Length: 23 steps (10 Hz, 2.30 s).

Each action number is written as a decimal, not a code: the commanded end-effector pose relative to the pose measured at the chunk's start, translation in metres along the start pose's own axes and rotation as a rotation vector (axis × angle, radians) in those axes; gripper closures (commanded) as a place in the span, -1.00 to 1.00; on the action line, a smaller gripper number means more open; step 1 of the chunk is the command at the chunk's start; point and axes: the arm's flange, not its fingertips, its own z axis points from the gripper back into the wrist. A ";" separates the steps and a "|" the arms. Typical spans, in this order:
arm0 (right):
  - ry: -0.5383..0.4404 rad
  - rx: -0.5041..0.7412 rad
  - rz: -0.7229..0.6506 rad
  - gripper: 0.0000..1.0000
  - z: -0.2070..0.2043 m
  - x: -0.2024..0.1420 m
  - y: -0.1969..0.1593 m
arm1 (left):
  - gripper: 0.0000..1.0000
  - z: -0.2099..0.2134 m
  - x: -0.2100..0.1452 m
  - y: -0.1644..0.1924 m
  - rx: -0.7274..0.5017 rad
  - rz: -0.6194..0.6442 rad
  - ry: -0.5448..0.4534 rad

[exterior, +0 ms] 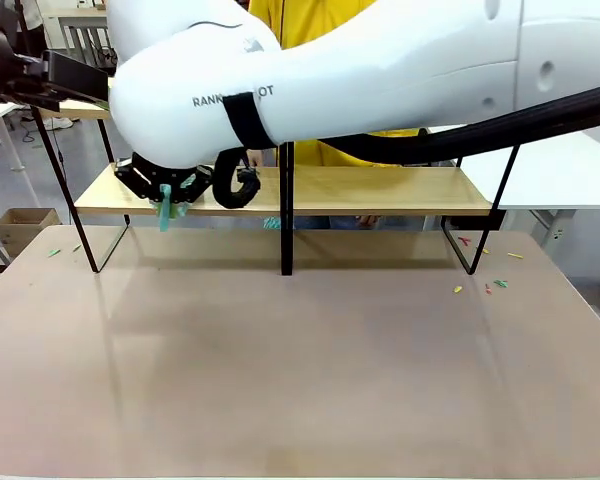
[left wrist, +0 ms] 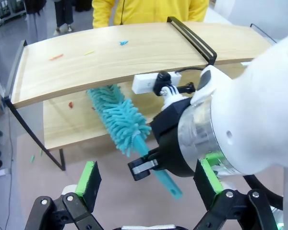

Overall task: Clean the shelves.
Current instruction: Clean another randomly selected level of the Shelf with the Duster.

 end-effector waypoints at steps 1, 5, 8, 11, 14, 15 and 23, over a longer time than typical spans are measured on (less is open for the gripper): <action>0.060 0.069 0.053 0.75 -0.001 0.011 0.024 | -1.00 -0.001 0.000 -0.002 -0.007 -0.005 0.001; 0.147 0.266 0.078 0.75 -0.007 0.018 0.052 | -1.00 -0.001 0.000 -0.002 -0.007 -0.005 0.001; 0.263 0.615 0.096 0.75 -0.004 0.022 0.033 | -1.00 -0.001 0.000 -0.002 -0.007 -0.005 0.001; 0.178 0.547 0.063 0.75 0.000 0.022 0.019 | -1.00 -0.001 0.000 -0.002 -0.007 -0.005 0.001; 0.206 0.554 0.054 0.75 0.002 0.020 0.012 | -1.00 -0.001 0.000 -0.002 -0.007 -0.005 0.001; 0.212 0.542 0.051 0.75 0.012 0.014 0.002 | -1.00 -0.001 0.000 -0.002 -0.007 -0.005 0.001; 0.304 0.352 0.162 0.75 0.216 -0.181 -0.208 | -1.00 -0.001 0.000 -0.002 -0.007 -0.005 0.001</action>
